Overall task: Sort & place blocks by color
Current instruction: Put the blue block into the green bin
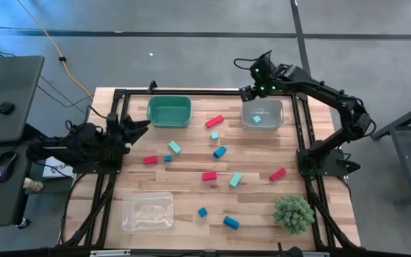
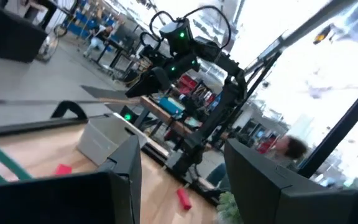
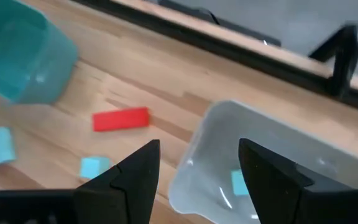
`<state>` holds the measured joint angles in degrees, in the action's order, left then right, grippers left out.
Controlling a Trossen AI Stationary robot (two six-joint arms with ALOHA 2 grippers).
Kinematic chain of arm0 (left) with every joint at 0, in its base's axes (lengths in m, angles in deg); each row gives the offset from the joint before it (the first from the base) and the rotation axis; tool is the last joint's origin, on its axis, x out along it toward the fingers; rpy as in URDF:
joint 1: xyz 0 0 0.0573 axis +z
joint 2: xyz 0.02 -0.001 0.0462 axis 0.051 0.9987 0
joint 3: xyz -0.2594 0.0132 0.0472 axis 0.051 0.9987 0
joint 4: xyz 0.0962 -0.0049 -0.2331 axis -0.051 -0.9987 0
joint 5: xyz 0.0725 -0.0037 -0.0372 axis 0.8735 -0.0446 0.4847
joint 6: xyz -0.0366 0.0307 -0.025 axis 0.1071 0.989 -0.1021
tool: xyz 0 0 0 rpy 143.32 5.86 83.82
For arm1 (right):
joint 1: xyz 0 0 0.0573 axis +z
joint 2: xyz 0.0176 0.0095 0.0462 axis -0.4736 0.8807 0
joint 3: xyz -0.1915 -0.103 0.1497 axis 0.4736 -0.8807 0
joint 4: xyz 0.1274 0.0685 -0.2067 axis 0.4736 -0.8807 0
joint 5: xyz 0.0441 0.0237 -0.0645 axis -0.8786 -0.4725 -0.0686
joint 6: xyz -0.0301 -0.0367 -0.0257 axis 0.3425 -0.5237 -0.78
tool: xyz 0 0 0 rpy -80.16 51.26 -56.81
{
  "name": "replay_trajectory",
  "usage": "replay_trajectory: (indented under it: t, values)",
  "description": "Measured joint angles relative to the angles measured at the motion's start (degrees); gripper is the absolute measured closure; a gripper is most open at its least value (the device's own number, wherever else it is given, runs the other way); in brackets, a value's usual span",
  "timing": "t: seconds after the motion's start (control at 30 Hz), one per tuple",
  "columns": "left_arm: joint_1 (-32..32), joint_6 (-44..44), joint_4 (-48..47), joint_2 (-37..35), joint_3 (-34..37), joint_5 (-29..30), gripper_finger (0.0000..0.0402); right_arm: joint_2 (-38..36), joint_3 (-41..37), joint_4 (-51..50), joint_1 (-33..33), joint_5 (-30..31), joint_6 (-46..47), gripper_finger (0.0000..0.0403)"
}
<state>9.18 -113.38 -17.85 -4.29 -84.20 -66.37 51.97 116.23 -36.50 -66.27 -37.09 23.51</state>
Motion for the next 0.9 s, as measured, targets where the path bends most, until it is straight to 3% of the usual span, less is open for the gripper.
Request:
replay_trajectory:
  t: [0.33,0.5,0.67,0.9]
  values:
    - [0.0,3.7,-17.2,15.8,-14.5,-0.1,0.0249,0.0,9.0,-2.5,2.8,0.0,-0.1,0.0194]
    - [0.0,5.0,-26.7,24.9,-19.9,-2.9,0.0249,0.0,11.3,-2.5,4.7,1.1,-0.2,0.0194]
    - [0.0,6.8,-27.9,34.2,-21.2,-5.8,0.0249,0.0,11.4,-3.4,6.2,4.5,-0.1,0.0194]
    - [0.0,7.1,-28.0,43.8,-21.3,-7.7,0.0249,0.0,11.4,-4.4,6.6,4.5,-0.1,0.0194]
